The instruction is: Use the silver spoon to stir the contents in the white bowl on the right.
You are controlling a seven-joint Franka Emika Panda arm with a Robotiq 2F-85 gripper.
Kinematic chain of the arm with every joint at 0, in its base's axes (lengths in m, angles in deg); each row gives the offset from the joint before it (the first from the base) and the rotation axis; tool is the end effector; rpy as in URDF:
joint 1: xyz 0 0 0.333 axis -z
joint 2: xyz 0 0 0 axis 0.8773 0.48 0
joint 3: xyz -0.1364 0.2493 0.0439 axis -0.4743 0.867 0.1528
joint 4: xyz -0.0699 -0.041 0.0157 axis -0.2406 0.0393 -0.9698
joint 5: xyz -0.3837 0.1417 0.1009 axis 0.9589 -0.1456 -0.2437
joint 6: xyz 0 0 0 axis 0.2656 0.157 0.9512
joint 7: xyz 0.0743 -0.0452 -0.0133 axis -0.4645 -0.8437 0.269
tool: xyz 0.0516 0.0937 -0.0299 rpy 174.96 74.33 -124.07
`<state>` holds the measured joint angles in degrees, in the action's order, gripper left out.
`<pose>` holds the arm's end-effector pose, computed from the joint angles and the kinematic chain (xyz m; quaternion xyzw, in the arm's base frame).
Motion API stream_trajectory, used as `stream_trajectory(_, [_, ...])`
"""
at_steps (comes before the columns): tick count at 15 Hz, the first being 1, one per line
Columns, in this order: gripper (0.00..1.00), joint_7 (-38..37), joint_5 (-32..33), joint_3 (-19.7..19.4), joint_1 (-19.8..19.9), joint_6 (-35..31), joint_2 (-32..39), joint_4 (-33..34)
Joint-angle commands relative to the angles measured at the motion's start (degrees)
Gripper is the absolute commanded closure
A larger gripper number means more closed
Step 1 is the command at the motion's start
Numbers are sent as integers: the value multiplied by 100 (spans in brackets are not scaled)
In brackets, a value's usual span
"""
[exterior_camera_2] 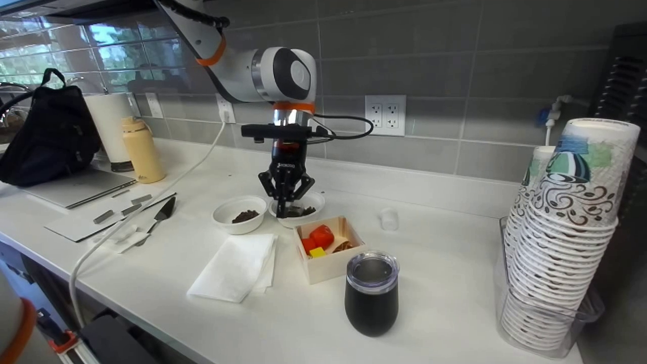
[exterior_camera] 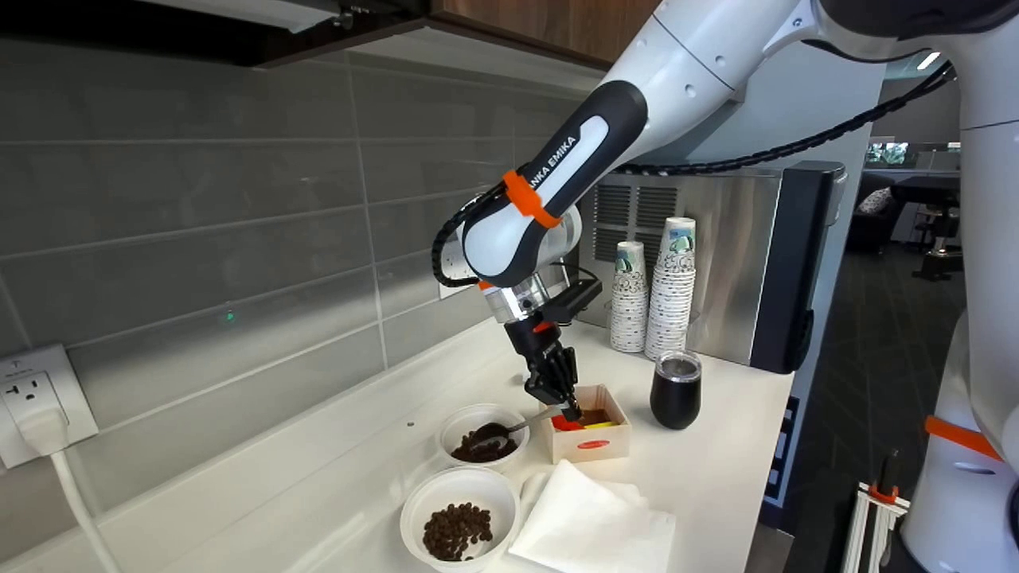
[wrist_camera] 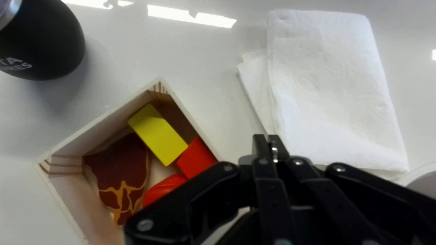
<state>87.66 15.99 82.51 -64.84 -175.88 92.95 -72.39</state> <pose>0.5103 0.0582 0.2196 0.9633 0.1269 -0.2343 0.0313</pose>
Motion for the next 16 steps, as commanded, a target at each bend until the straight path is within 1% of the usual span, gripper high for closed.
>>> stream_trajectory(1, [99,252,-441,63,49,130,0,113])
stream_trajectory(4, [99,153,-461,71,8,-10,34,109])
stream_trajectory(6, [99,-13,-241,57,-39,-159,23,85])
stream_trajectory(12, [99,-688,821,-9,-178,-657,-61,-26])
stream_trajectory(16, [99,-1000,1378,-12,-231,-617,-96,-56])
